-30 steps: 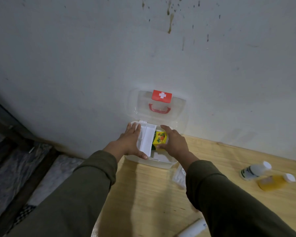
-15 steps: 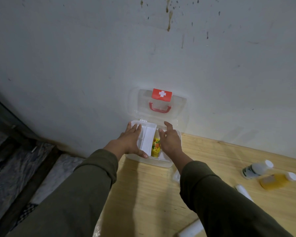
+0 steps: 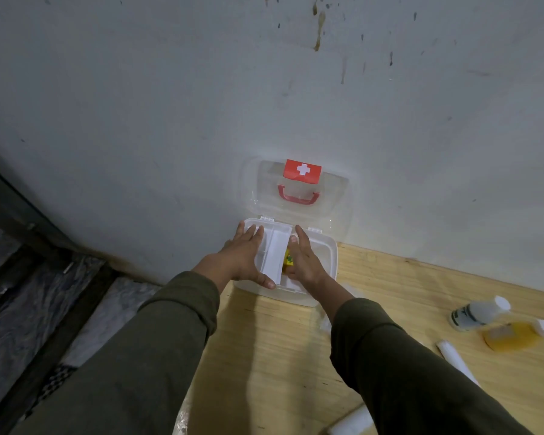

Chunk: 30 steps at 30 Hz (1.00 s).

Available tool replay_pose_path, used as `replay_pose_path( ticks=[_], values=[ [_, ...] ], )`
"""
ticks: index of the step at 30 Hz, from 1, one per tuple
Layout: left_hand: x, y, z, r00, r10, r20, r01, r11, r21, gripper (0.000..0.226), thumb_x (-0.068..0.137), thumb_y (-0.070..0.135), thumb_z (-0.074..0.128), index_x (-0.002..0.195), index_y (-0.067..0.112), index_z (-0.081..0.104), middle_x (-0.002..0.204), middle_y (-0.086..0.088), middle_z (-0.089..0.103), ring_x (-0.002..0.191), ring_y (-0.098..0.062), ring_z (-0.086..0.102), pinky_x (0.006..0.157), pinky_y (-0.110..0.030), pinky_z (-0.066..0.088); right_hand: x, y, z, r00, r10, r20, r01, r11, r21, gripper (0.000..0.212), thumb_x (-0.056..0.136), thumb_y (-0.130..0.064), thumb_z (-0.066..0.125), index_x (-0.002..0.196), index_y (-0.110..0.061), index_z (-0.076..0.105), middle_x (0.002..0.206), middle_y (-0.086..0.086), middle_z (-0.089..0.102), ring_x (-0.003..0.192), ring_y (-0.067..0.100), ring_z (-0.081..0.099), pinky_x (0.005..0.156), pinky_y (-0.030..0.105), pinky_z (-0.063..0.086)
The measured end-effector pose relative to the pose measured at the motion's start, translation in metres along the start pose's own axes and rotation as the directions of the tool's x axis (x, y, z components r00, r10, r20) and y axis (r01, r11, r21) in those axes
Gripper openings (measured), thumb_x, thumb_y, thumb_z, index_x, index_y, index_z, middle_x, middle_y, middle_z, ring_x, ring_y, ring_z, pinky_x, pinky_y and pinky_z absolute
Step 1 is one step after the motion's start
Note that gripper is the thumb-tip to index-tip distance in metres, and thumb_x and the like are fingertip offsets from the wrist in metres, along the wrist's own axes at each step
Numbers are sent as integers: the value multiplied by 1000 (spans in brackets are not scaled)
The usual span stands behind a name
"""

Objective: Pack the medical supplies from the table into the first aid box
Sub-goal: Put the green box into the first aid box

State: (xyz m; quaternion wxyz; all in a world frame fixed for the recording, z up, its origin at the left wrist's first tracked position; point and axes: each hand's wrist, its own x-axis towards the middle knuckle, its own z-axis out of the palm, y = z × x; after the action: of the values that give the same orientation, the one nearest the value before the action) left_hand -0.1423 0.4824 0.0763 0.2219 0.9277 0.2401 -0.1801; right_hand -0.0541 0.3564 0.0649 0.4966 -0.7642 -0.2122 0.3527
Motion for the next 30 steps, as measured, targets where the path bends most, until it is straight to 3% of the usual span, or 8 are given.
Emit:
replay_pose_path(
  ticks=[5, 10, 15, 21, 27, 30],
  values=[
    [-1, 0, -1, 1000, 3, 4, -3, 1000, 4, 126, 67, 58, 74, 149, 19, -13, 159, -2, -16, 142, -25, -27, 118, -50, 0, -2, -3, 0, 998, -28, 64, 25, 999, 43, 51, 100, -41, 24, 148, -29, 10, 158, 5, 16, 140, 31, 28, 107, 44, 37],
    [-2, 1, -3, 1000, 4, 19, -4, 1000, 2, 125, 68, 57, 74, 149, 17, -12, 159, -3, -16, 142, -25, -28, 119, -50, 0, -1, -4, 1, 997, -36, 73, 35, 999, 19, 51, 100, -42, 24, 148, -32, 8, 159, 6, 12, 142, 31, 25, 110, 46, 35],
    [-3, 5, -4, 1000, -4, 6, 4, 1000, 28, 125, 67, 57, 74, 150, 17, -11, 160, -4, -15, 144, -27, -24, 117, -51, 0, -2, -7, -6, 997, -76, -21, 74, 993, -97, 54, 97, -47, 34, 146, -34, 16, 157, 8, 22, 139, 32, 31, 110, 51, 37],
    [-12, 14, -6, 997, 67, -36, -65, 996, 60, 126, 66, 58, 75, 150, 18, -10, 160, -3, -14, 145, -26, -21, 116, -52, -2, -21, -19, -39, 963, -177, -206, 134, 969, -208, 49, 93, -25, 53, 138, -31, 35, 139, 11, 45, 115, 32, 57, 98, 49, 49],
    [-22, 37, 8, 988, 104, -111, -102, 995, 21, 131, 62, 63, 75, 150, 15, -10, 159, -4, -16, 144, -24, -24, 116, -51, -5, -59, -7, -73, 911, -250, -329, 123, 924, -362, 53, 86, -15, 58, 134, -30, 42, 128, 9, 50, 107, 25, 60, 96, 42, 49],
    [-27, 48, 20, 984, 78, -158, -77, 997, 9, 132, 62, 64, 74, 149, 14, -11, 159, -5, -17, 144, -26, -24, 115, -53, -6, -76, 9, -87, 931, -246, -270, 87, 867, -491, 57, 83, -12, 60, 135, -27, 43, 127, 10, 50, 92, 19, 56, 94, 34, 47]
  ],
)
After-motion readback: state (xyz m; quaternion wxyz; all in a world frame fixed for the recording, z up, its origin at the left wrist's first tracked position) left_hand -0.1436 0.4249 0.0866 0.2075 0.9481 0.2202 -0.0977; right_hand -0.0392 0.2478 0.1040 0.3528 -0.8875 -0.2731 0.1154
